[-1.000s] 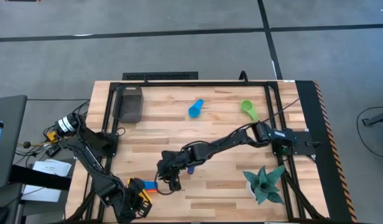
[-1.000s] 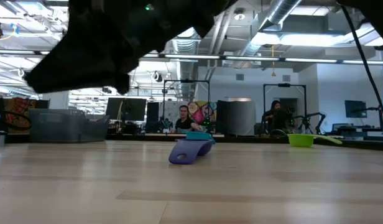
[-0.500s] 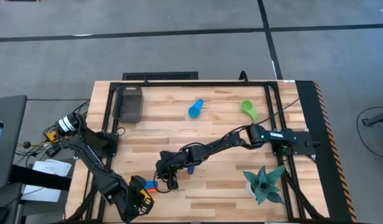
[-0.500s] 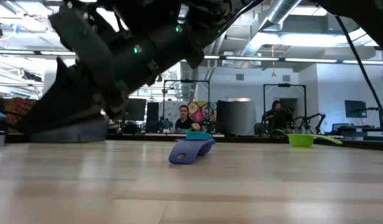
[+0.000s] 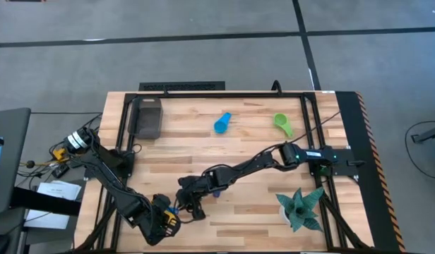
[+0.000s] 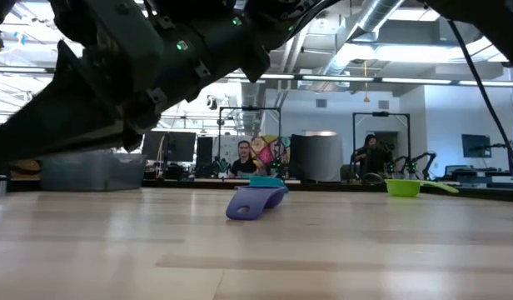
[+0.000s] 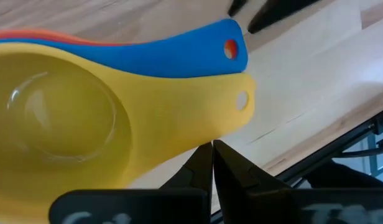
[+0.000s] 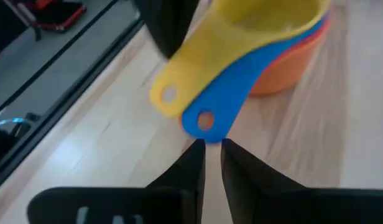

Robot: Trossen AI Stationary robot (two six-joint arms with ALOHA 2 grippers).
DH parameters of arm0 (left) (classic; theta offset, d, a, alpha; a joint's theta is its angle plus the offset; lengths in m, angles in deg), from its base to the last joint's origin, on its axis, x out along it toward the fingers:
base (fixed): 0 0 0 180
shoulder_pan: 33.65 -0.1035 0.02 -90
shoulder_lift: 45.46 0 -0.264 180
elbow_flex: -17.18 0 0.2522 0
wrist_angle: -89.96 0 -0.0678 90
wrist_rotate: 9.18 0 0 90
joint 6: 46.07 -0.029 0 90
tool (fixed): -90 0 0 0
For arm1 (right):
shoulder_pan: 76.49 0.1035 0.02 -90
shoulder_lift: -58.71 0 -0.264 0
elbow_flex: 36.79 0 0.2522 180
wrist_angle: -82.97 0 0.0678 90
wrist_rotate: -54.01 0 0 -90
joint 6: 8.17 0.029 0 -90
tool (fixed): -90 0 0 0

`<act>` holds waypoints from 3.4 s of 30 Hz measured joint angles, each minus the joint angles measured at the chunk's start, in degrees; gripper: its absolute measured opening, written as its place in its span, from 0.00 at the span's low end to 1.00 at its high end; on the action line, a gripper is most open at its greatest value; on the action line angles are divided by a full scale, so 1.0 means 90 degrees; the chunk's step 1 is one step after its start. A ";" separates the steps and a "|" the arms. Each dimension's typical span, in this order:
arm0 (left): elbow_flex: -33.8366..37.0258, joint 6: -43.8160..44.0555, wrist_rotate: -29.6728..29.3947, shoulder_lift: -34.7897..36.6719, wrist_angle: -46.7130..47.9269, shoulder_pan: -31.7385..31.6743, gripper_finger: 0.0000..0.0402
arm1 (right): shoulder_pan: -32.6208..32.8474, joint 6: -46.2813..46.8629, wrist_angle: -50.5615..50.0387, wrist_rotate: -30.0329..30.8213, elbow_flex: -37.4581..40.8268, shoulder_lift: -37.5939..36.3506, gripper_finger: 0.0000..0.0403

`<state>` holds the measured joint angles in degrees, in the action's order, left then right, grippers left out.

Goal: Nest measuring cups in basket
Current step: Stack the yellow measuring cup on top of the blue measuring cup

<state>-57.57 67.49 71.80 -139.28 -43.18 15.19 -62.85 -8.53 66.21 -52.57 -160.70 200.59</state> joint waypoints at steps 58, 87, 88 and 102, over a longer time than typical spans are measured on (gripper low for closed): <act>-0.1651 0.0637 -0.0746 0.0019 0.2950 0.0121 0.00 | -0.0716 0.1708 -0.0257 -0.0164 0.0007 -0.0364 0.19; -0.0573 0.0758 -0.0078 0.0005 0.2983 0.0598 0.00 | -0.2233 0.0988 -0.3329 0.0522 -0.0002 -0.3077 0.19; -0.0527 0.0747 -0.0081 0.0005 0.2963 0.0578 0.00 | -0.2256 0.0986 -0.3368 0.0543 -0.0002 -0.3117 0.19; 0.0360 -0.0077 -0.0347 0.0005 0.2345 0.0120 0.00 | -0.2326 0.0988 -0.3750 0.0579 0.0000 -0.3298 0.19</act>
<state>-54.33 66.80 68.68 -139.23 -22.08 16.27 -83.78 0.37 32.46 -47.36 -160.70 170.91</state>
